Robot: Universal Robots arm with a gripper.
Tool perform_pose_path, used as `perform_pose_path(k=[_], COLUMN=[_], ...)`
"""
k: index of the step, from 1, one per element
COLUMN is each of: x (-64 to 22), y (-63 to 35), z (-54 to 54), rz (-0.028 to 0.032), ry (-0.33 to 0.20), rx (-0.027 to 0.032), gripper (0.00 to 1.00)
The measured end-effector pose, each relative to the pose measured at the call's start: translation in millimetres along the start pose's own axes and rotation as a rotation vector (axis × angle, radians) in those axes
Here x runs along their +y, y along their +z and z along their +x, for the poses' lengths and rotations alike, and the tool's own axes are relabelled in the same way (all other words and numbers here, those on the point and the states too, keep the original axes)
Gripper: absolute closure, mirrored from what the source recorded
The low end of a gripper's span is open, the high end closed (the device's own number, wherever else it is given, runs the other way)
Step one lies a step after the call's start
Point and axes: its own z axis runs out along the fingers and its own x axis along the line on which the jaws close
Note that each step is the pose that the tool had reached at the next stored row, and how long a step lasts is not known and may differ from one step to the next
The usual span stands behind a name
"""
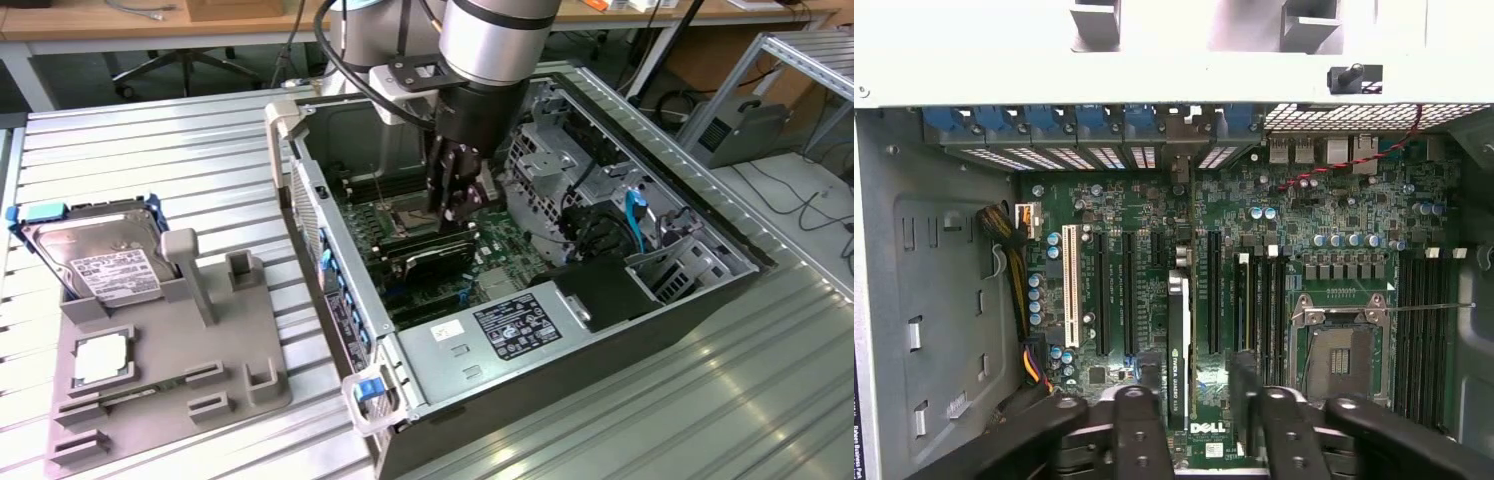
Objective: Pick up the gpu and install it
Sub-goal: 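Press down on the gpu until it lock into place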
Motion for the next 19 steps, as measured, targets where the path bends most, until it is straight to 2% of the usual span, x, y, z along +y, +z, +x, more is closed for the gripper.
perform_pose_path(k=[4,5,7,16,19], x=[0.0,0.0,0.0,1.2,4.4], y=[0.0,0.0,0.0,0.9,6.0], z=[0.0,0.0,0.0,-1.4,-2.2], rz=[0.0000,0.0000,0.0000,0.0001,-0.0001], ry=[0.000,0.000,0.000,0.000,0.000], rx=[0.0000,0.0000,0.0001,0.0000,0.0006], gripper=[0.81,0.81,0.89,0.89,0.89])
